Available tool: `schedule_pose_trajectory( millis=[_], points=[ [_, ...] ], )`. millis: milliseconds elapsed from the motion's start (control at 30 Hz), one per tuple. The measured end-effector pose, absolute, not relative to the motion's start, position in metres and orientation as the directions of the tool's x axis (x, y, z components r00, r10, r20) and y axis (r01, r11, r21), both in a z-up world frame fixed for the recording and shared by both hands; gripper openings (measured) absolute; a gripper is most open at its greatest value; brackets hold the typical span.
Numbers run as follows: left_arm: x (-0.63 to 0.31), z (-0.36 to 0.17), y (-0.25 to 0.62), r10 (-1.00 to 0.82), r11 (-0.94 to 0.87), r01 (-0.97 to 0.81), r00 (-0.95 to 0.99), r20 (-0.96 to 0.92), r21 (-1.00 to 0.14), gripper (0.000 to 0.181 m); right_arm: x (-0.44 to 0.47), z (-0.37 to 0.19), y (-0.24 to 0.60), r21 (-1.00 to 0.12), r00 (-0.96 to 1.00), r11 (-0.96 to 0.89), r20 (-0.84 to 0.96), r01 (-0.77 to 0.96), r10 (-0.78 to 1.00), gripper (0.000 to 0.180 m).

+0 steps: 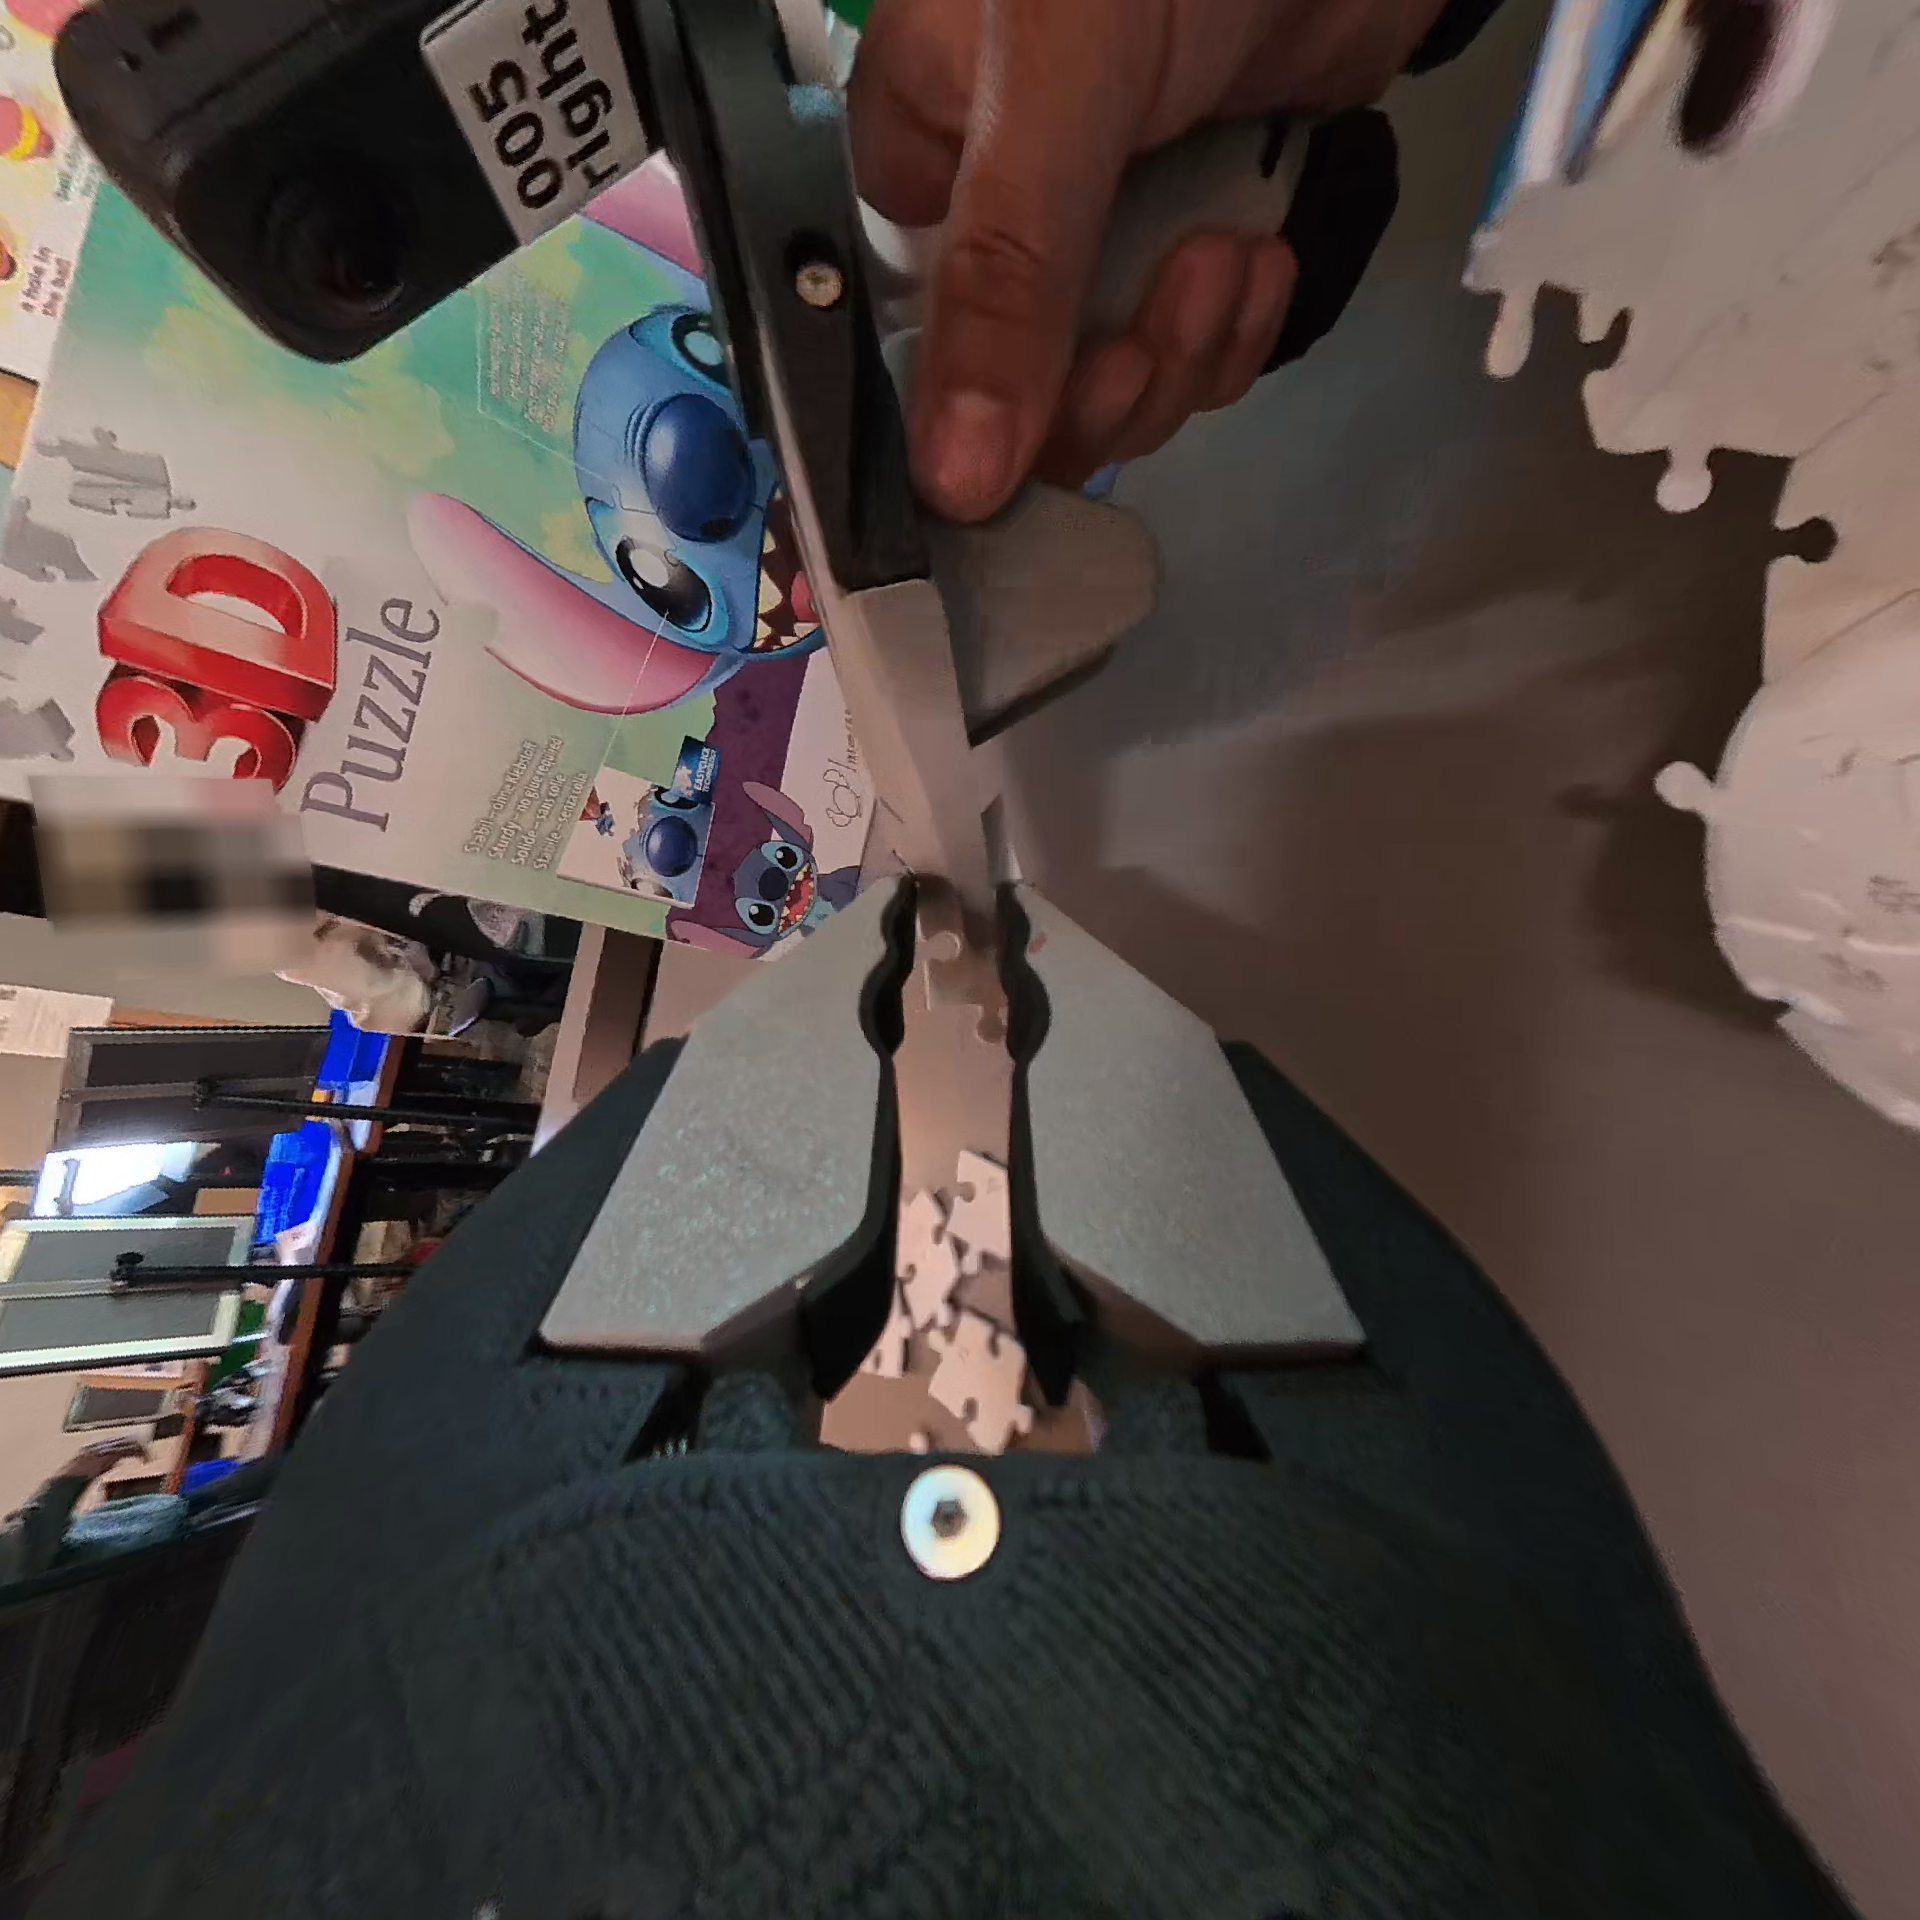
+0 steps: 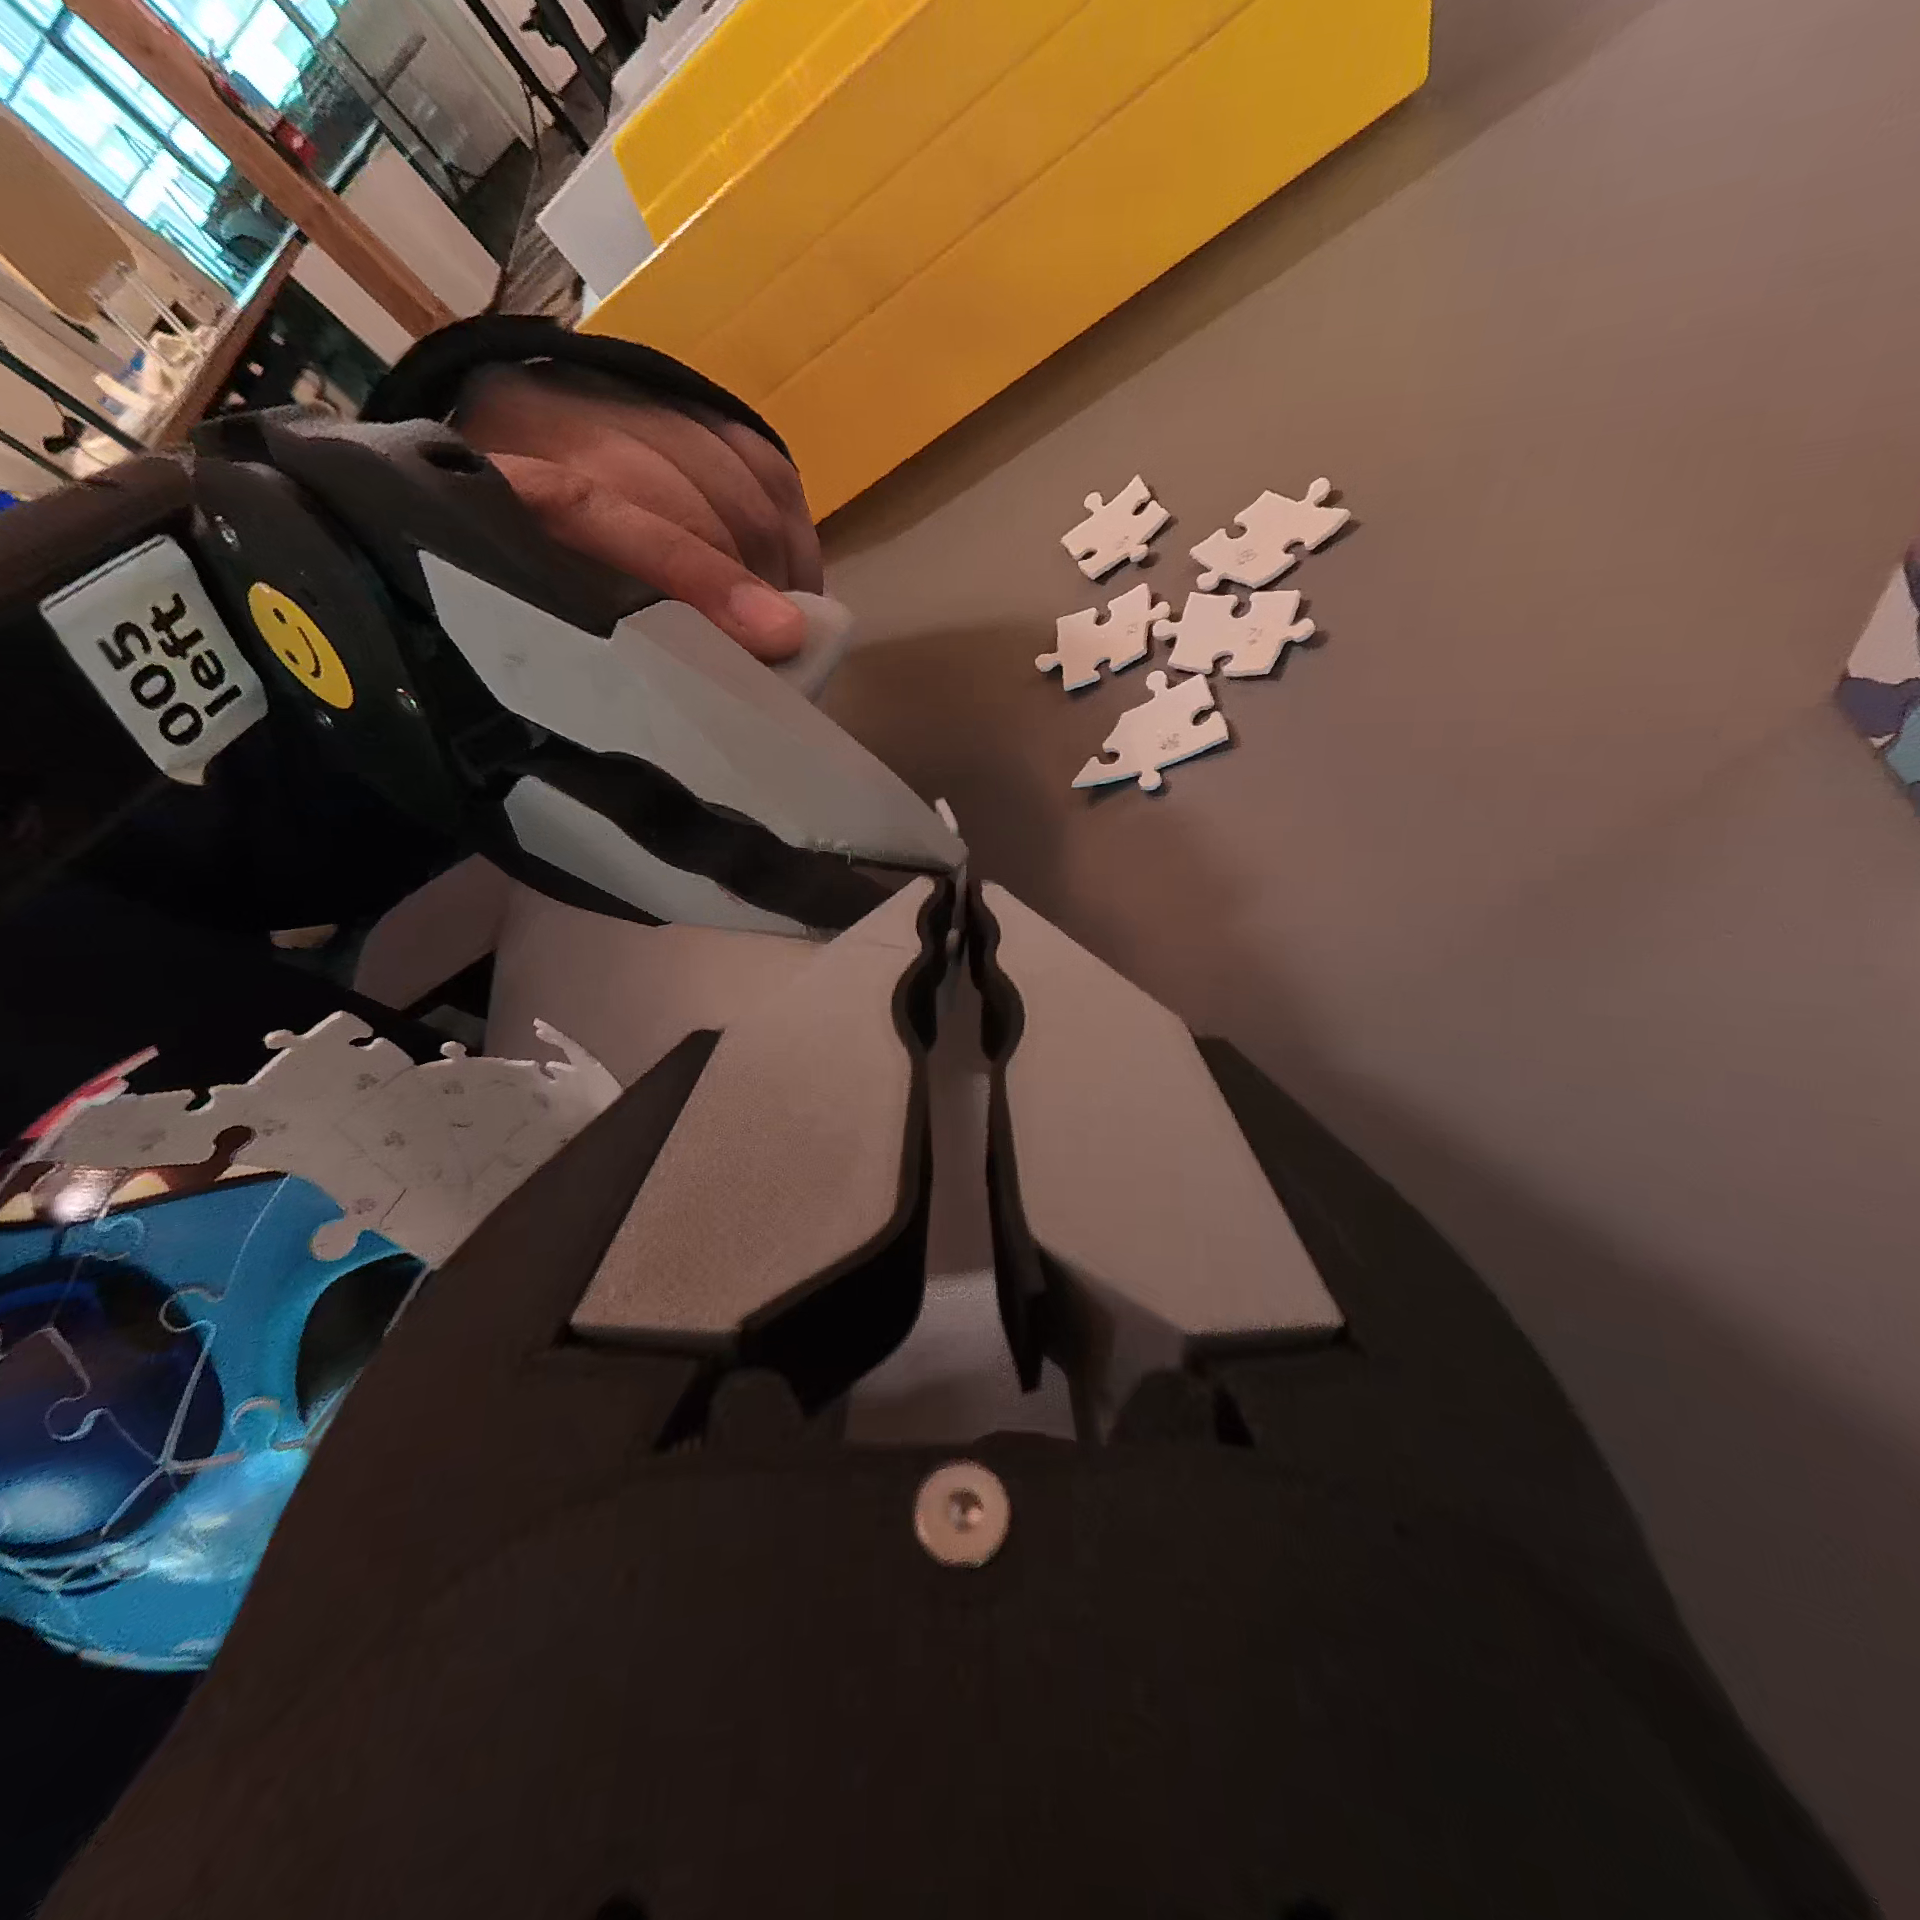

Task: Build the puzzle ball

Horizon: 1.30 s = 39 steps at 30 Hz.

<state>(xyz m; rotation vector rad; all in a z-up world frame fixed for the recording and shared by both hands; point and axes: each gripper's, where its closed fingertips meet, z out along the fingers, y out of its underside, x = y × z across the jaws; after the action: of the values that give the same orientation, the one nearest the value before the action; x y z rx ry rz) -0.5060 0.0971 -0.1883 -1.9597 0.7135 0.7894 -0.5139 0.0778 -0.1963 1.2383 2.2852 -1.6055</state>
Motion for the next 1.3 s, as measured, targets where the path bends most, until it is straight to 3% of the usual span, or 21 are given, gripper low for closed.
schedule_pose_trajectory(
  millis=[267, 367, 700, 1100, 1300],
  points=[
    [-0.510, -0.177, 0.088, -0.074, -0.399, -0.500, 0.853, -0.516, -0.769, 0.027, -0.507, -0.185, 0.093, -0.805, -0.686, 0.087, -0.437, 0.587, 0.582, 0.000],
    [-0.523, -0.182, 0.088, -0.001, -0.446, -0.366, 0.913, -0.409, -0.817, 0.029, -0.496, -0.177, 0.104, -0.852, -0.710, 0.081, -0.374, 0.517, 0.597, 0.000],
    [-0.553, -0.208, 0.083, 0.139, -0.515, -0.012, 0.986, -0.097, -0.857, 0.029, -0.486, -0.170, 0.120, -0.914, -0.741, 0.027, -0.309, 0.404, 0.596, 0.000],
    [-0.554, -0.228, 0.080, 0.133, -0.595, -0.032, 0.982, -0.137, -0.803, 0.029, -0.475, -0.172, 0.103, -0.913, -0.797, 0.034, -0.335, 0.405, 0.503, 0.000],
    [-0.524, -0.220, 0.085, -0.001, -0.545, 0.067, 0.997, 0.080, -0.836, 0.024, -0.480, -0.178, 0.106, -0.905, -0.773, 0.031, -0.344, 0.424, 0.533, 0.000]
  ],
)
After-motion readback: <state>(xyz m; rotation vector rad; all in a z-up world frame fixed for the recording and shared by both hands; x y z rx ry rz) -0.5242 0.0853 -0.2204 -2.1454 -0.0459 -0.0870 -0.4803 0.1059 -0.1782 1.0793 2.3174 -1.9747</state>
